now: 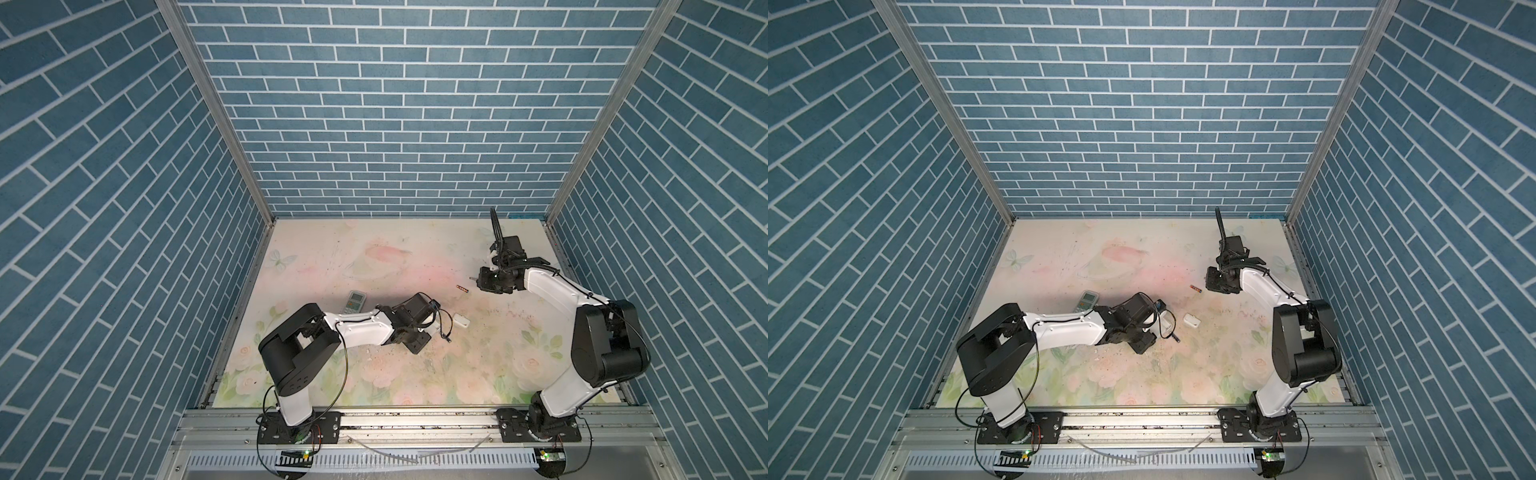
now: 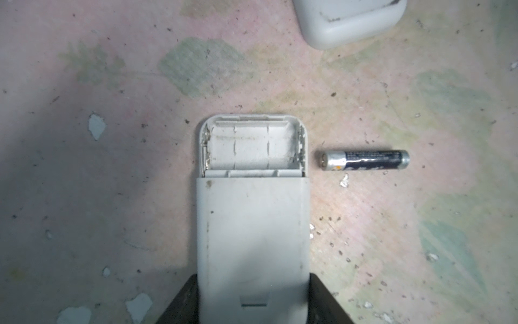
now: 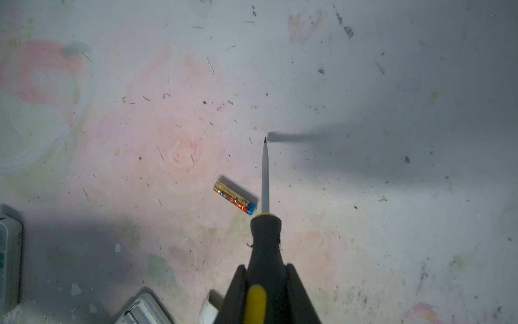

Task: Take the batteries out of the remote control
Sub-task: 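Lift the screwdriver away while the left gripper carries the empty remote back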

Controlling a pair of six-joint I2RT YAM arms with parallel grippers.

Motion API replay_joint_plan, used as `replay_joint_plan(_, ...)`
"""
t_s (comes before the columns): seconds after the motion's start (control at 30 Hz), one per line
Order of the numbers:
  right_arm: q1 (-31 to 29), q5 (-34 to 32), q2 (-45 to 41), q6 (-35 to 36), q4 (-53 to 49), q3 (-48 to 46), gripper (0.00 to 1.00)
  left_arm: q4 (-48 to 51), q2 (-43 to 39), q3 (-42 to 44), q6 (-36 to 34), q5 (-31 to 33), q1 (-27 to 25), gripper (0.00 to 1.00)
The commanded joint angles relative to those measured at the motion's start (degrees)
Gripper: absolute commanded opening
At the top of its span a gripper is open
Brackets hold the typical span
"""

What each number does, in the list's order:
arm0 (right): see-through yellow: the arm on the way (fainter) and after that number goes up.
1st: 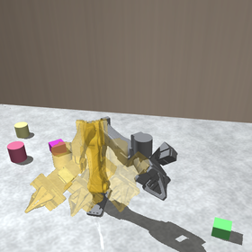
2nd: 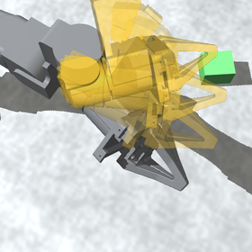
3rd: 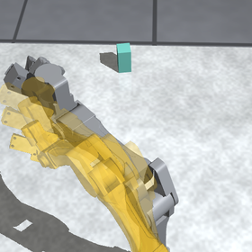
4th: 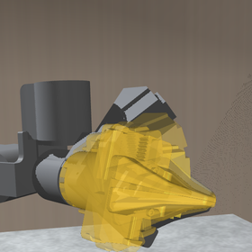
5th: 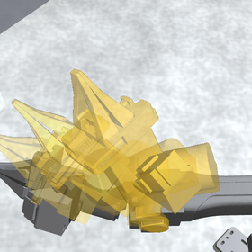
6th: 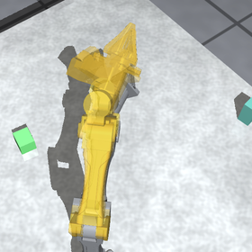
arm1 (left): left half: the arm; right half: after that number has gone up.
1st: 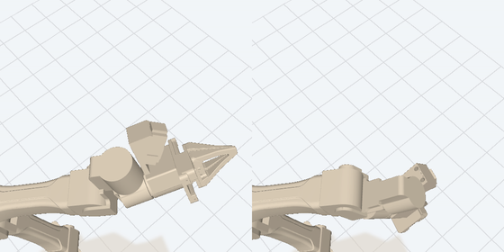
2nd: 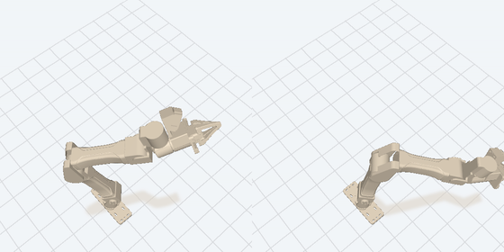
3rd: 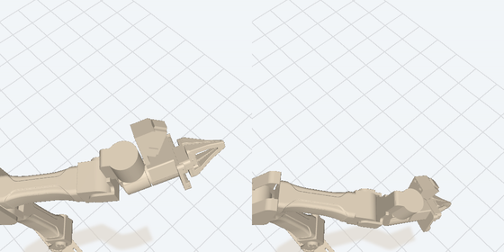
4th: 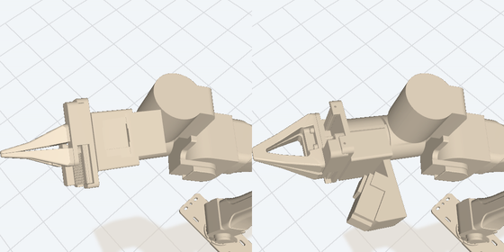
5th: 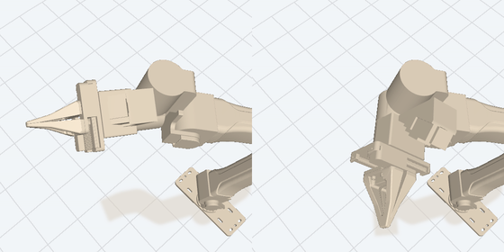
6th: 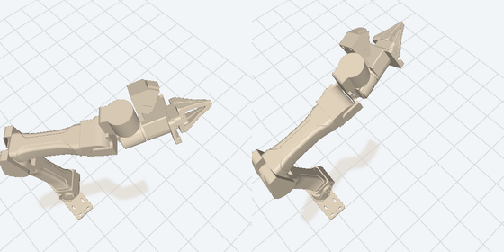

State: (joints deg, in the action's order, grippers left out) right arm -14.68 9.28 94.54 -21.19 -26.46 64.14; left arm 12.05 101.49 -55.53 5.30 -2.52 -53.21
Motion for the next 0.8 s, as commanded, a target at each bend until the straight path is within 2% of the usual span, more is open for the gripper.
replay_joint_plan(0.0,0.0,1.36,-0.96,-1.22,2.46,-2.5,0.0,1.86,2.22,0.86,1.85,4.02,2.38,0.19)
replay_joint_plan(0.43,-0.09,3.39,-5.69,-3.37,4.3,-8.98,0.0,3.39,6.01,-4.62,2.85,3.58,6.9,0.2)
replay_joint_plan(0.77,-0.09,0.8,-9.13,-5.52,6.78,-12.01,0.0,6.76,14.84,-17.16,3.78,2.37,12.35,0.21)
